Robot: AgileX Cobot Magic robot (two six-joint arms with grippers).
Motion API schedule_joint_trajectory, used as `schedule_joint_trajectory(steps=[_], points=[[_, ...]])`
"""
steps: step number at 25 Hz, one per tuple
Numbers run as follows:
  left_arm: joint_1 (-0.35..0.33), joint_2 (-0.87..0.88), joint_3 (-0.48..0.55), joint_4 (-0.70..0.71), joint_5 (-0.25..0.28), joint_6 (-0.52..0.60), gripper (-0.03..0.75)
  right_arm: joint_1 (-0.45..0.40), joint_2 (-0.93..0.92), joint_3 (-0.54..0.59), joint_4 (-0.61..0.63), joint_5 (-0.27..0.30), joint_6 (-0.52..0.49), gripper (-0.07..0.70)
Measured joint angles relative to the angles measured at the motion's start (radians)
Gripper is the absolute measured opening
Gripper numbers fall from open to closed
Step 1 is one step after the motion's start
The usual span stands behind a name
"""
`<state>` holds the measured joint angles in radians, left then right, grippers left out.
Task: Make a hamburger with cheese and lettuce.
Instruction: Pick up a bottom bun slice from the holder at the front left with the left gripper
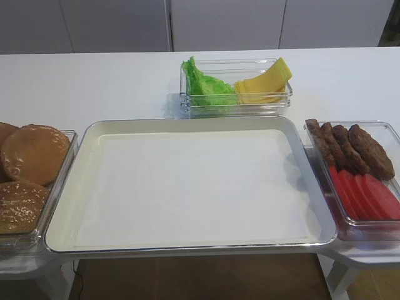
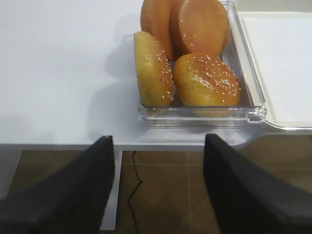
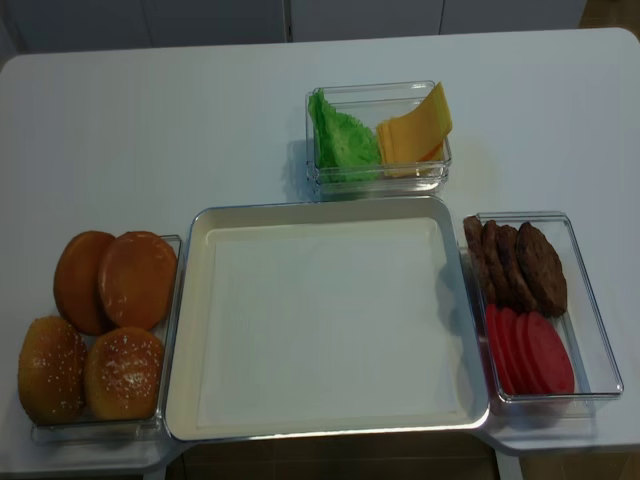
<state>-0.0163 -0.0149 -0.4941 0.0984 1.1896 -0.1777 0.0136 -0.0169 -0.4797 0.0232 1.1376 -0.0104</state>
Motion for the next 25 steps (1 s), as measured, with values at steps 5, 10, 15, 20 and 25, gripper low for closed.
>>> schedule_joint_trajectory(steps=[5, 10, 15, 20, 25], points=[[0.000, 0.000, 0.000, 0.000, 0.000, 0.000, 0.433, 0.000, 0.000, 0.000, 0.000, 0.000, 0.000, 0.561], [0.000, 0.000, 0.000, -0.011, 0.000, 0.000, 0.433, 0.000, 0.000, 0.000, 0.000, 0.000, 0.000, 0.561], [0.000, 0.000, 0.000, -0.029, -0.001, -0.002, 0.433, 0.000, 0.000, 0.000, 0.000, 0.000, 0.000, 0.561], [0.000, 0.000, -0.009, -0.055, -0.034, -0.004, 0.433, 0.000, 0.000, 0.000, 0.000, 0.000, 0.000, 0.561], [0.000, 0.034, -0.069, -0.075, -0.062, -0.011, 0.433, 0.000, 0.000, 0.000, 0.000, 0.000, 0.000, 0.561]])
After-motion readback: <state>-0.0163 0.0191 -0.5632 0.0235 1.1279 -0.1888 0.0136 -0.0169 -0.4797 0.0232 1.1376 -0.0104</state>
